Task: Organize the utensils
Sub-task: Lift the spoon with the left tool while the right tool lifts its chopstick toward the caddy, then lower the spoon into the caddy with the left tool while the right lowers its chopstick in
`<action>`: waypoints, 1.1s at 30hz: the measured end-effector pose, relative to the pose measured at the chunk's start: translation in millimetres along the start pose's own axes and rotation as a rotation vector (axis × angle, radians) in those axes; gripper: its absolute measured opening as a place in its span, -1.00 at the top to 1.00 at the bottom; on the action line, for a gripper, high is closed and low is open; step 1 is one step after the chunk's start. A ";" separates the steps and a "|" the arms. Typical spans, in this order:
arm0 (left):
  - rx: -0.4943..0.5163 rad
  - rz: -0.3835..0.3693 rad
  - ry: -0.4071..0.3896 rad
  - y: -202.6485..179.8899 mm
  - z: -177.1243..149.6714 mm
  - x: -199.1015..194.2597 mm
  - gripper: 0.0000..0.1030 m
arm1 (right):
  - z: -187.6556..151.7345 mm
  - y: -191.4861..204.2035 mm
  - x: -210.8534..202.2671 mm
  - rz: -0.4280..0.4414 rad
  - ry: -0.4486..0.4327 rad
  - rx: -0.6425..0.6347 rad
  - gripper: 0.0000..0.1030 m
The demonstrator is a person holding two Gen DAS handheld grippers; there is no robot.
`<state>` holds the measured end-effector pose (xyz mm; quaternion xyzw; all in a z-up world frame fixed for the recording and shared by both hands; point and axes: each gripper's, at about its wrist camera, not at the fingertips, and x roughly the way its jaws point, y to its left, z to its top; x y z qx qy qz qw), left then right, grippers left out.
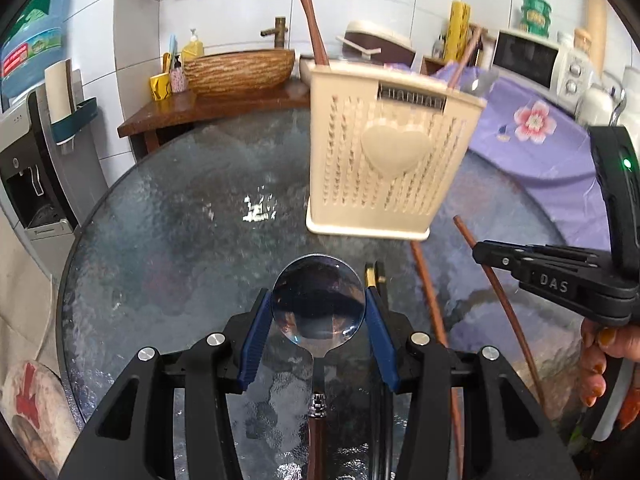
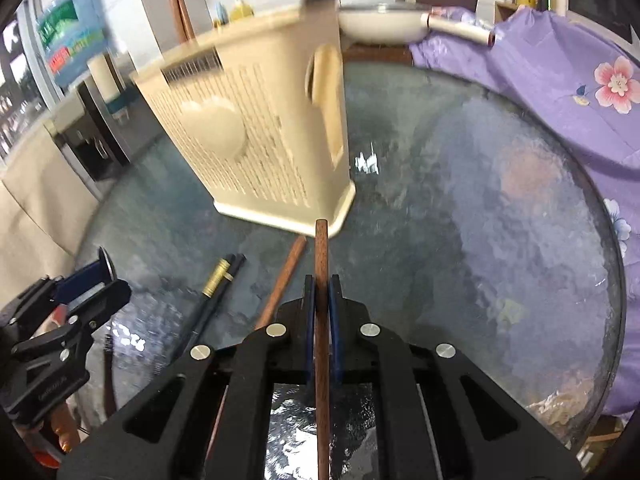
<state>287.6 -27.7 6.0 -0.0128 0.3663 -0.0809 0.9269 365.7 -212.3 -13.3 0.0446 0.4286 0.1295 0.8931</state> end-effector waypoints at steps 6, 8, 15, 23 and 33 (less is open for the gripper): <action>-0.005 -0.028 -0.067 0.0 10.7 -25.4 0.11 | 8.5 4.5 -42.5 0.048 -0.109 -0.014 0.86; -0.001 -0.037 -0.092 0.4 13.5 -35.0 0.11 | 9.8 4.9 -56.5 0.062 -0.144 -0.022 0.86; 0.001 -0.064 -0.156 0.7 19.3 -62.8 0.11 | 11.3 7.1 -109.3 0.111 -0.240 -0.062 0.86; -0.006 -0.102 -0.172 0.7 21.2 -70.5 0.11 | 11.7 8.2 -136.3 0.132 -0.257 -0.090 0.86; -0.012 -0.134 -0.180 2.1 33.2 -76.2 0.11 | 21.0 13.5 -148.9 0.151 -0.278 -0.111 0.86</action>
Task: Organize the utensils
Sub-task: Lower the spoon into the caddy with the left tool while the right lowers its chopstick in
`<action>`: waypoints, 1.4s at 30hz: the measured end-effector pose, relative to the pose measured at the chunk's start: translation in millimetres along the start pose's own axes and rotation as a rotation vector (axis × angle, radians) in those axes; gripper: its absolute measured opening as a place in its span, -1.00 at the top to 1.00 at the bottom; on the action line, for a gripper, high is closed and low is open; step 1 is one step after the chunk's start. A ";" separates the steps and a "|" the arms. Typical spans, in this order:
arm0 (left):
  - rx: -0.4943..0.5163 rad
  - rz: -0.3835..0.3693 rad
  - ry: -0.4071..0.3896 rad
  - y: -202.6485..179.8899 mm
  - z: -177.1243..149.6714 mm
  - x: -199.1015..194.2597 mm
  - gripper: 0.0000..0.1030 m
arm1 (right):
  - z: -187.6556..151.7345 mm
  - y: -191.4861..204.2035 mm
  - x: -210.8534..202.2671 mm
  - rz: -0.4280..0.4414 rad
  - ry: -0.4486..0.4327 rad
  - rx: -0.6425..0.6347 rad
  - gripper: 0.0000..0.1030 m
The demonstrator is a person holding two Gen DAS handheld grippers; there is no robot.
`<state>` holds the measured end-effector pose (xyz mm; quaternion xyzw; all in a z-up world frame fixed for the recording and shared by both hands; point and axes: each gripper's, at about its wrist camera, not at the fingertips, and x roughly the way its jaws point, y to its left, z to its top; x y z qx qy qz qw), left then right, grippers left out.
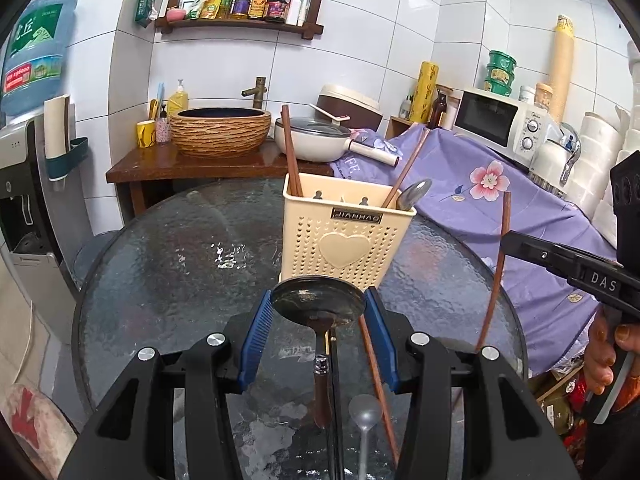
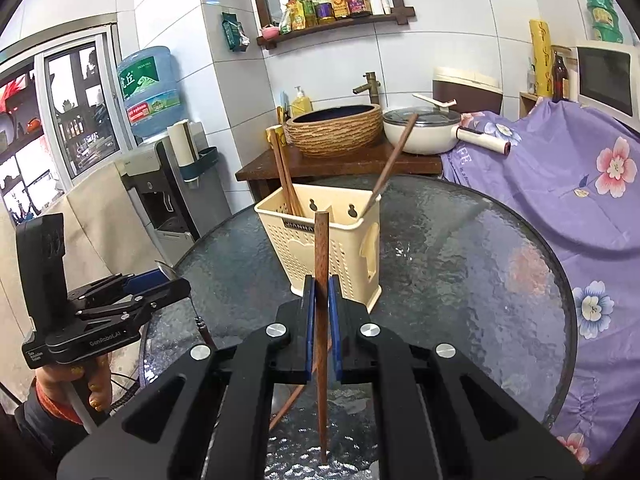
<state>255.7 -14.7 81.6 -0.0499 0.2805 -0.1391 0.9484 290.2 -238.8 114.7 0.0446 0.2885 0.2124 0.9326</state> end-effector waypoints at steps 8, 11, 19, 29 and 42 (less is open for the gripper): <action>-0.013 -0.027 -0.061 0.3 41.5 -6.8 0.11 | 45.7 15.5 -14.1 0.023 -0.085 -0.016 0.86; -0.025 -0.036 -0.077 0.2 67.4 -5.5 0.11 | 78.2 20.9 -19.8 0.044 -0.117 -0.002 0.86; -0.043 -0.020 -0.169 -0.9 147.0 -3.9 0.11 | 157.6 29.2 -24.8 0.000 -0.192 0.005 0.86; -0.074 0.078 -0.230 0.3 182.6 41.9 0.11 | 191.2 26.4 1.7 -0.133 -0.254 -0.013 0.86; -0.098 0.075 -0.118 16.4 114.2 106.7 0.11 | 121.5 3.3 65.9 -0.165 -0.186 -0.004 0.86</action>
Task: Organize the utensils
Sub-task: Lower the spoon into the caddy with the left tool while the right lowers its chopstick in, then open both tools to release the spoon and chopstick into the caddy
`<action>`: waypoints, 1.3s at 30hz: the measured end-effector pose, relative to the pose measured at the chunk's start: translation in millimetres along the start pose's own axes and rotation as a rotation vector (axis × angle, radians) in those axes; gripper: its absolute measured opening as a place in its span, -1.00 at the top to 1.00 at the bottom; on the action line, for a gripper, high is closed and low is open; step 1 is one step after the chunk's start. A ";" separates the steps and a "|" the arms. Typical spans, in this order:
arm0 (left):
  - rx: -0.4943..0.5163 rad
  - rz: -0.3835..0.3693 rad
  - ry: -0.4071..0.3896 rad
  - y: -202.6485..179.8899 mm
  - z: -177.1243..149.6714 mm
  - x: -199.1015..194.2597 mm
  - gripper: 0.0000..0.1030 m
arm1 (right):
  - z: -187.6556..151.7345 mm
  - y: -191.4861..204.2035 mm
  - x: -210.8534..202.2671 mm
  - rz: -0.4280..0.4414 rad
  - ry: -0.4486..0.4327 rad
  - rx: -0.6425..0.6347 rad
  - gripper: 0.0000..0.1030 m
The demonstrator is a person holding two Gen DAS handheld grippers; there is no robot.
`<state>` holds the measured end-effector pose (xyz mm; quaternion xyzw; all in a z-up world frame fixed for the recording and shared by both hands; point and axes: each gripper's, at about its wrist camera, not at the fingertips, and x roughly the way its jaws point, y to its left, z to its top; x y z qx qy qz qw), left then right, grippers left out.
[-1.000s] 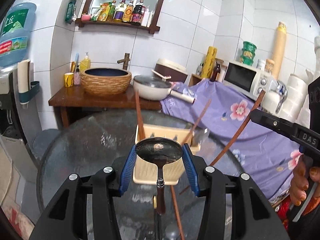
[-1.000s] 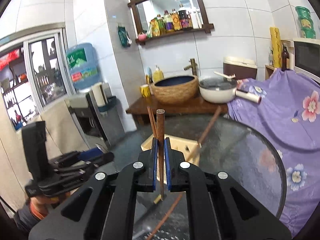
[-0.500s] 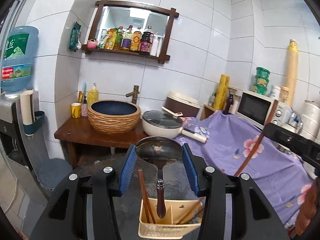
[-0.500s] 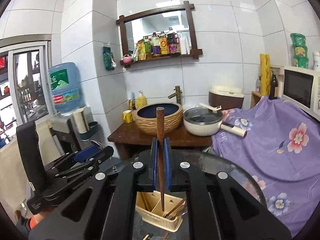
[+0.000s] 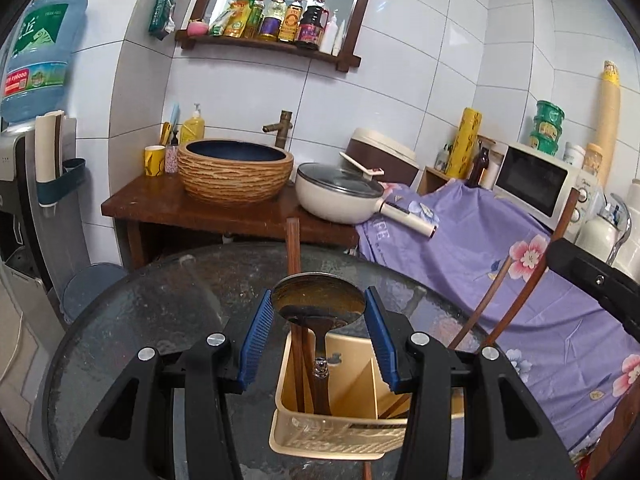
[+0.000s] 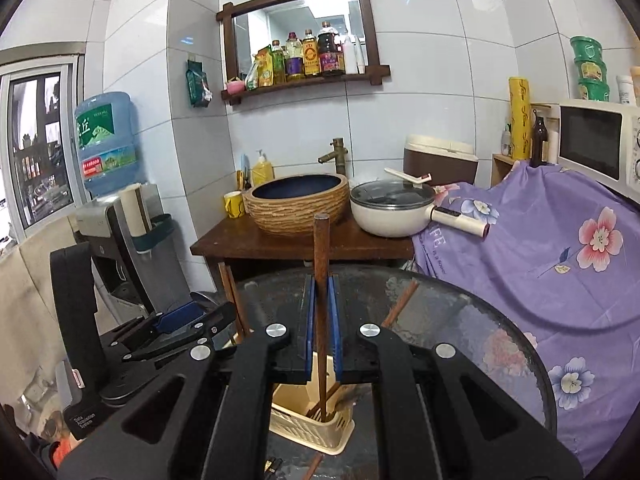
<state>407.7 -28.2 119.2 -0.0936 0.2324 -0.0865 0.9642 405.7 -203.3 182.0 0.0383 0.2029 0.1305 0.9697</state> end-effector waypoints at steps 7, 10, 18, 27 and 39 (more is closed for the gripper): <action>0.051 0.008 0.022 -5.6 -17.1 5.6 0.11 | -21.2 -0.2 12.6 -0.006 0.033 -0.005 0.85; 0.055 0.012 0.036 -5.9 -21.5 9.9 0.11 | -27.9 -3.1 16.5 -0.010 0.043 0.005 0.86; 0.059 0.017 0.053 -3.8 -28.3 17.2 0.11 | -36.1 -8.2 21.3 -0.025 0.061 0.011 0.87; 0.070 -0.007 0.031 -5.4 -30.2 9.1 0.07 | -44.5 -11.9 17.4 -0.021 0.041 0.015 0.81; 0.097 0.000 0.004 2.1 -75.4 -70.1 -0.68 | -113.9 -8.7 -25.0 -0.005 0.111 0.019 -0.07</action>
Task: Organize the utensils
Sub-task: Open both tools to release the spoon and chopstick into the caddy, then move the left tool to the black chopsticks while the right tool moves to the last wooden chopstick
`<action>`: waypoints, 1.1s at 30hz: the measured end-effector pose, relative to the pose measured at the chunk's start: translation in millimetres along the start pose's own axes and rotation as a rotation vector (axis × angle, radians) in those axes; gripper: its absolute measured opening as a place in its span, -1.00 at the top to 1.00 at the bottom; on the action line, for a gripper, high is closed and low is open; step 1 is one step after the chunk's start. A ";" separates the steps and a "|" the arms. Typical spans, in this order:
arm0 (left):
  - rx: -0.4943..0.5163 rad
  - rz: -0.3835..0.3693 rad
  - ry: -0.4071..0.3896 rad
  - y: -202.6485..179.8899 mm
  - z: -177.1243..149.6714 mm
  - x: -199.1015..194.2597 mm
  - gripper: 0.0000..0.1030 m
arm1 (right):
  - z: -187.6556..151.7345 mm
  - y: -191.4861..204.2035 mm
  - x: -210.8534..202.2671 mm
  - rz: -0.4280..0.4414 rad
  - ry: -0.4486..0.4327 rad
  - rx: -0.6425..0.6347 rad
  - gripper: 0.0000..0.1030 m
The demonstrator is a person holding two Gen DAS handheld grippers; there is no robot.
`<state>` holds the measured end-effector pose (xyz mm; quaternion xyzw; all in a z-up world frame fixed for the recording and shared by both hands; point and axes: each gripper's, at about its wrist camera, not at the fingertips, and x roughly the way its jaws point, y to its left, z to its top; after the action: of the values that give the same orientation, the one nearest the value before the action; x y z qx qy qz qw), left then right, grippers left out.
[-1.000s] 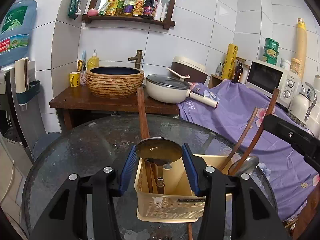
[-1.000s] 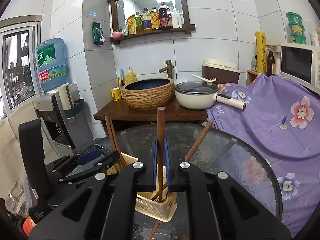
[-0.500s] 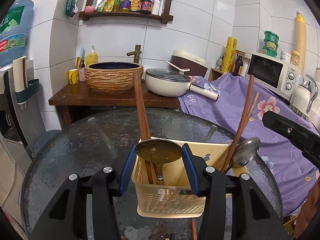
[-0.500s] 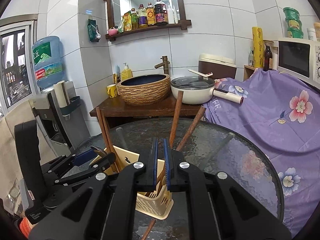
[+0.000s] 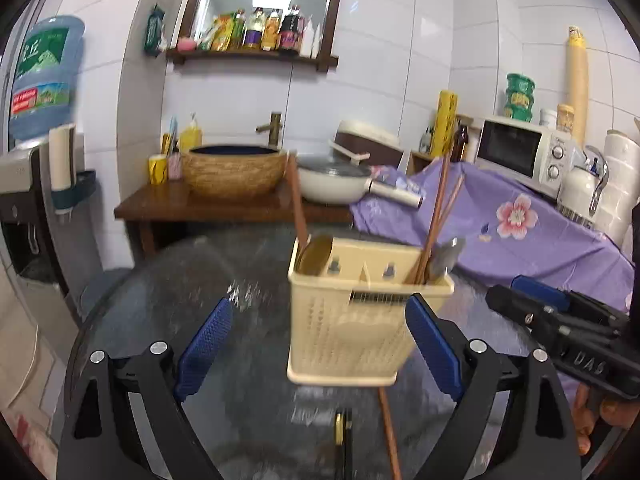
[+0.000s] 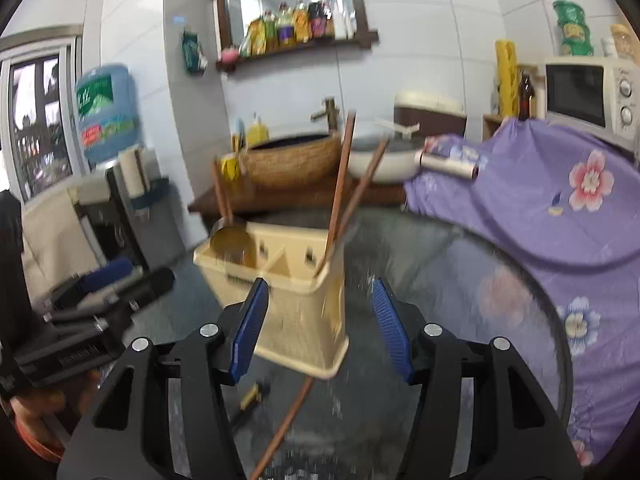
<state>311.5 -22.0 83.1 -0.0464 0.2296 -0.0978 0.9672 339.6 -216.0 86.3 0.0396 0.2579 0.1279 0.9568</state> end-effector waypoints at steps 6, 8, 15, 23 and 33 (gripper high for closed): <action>0.036 0.017 0.190 8.3 -55.8 1.5 -0.50 | -66.0 19.2 10.8 -0.046 0.135 -0.111 -0.07; 0.041 0.028 0.253 10.7 -76.4 5.3 -0.31 | -82.8 24.3 14.3 -0.050 0.174 -0.116 -0.07; 0.043 -0.006 0.378 14.6 -120.9 8.0 0.09 | -124.9 31.1 28.9 -0.034 0.304 -0.069 -0.07; 0.046 -0.039 0.419 9.4 -133.9 11.5 0.30 | -135.7 40.9 42.7 -0.037 0.356 -0.052 -0.03; 0.067 -0.064 0.440 -2.0 -137.6 15.3 0.31 | -130.9 45.7 58.5 -0.052 0.392 -0.046 -0.02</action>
<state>262.2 -33.4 -45.7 0.0010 0.4304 -0.1436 0.8912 312.2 -155.2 -48.6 -0.0146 0.4372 0.1144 0.8919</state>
